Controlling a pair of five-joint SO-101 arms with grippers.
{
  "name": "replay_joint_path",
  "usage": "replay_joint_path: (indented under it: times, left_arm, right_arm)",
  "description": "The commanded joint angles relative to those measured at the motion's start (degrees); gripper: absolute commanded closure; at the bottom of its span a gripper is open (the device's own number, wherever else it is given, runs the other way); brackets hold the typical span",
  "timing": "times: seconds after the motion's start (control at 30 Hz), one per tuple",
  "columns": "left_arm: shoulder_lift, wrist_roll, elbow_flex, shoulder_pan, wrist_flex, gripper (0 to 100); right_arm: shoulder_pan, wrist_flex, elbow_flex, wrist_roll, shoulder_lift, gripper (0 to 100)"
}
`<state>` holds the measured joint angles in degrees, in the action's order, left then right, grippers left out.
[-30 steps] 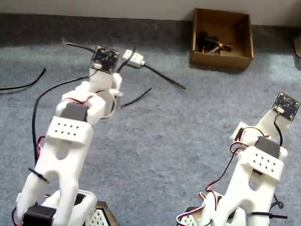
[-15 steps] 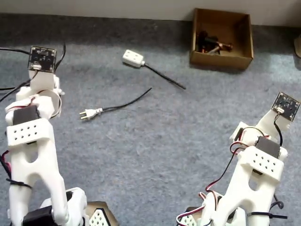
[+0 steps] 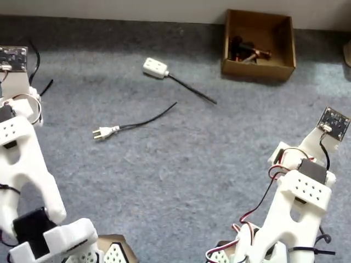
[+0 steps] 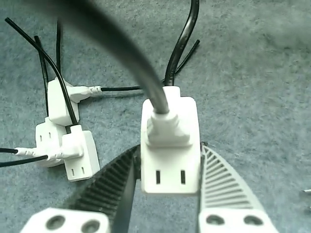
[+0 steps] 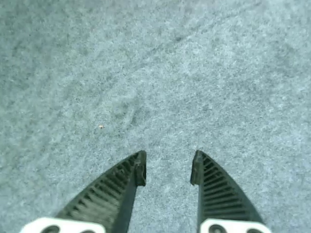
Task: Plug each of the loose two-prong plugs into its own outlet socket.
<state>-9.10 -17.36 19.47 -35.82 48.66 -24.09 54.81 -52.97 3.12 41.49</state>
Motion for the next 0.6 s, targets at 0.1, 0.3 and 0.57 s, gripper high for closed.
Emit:
replay_joint_path:
  times: [0.1,0.3,0.57]
  left_arm:
    - [7.4,0.0,-8.9,-4.5,0.0,99]
    - [16.1,1.1,-13.4,-8.4,0.0,99]
    - [28.6,1.1,-21.6,-11.2,0.0,99]
  right_arm:
    - [0.4,-1.5,0.4,-0.8,1.3,84.5]
    - [1.2,-1.5,0.4,-0.8,1.2,84.5]
    - [1.2,-1.5,0.3,-0.8,1.2,84.5]
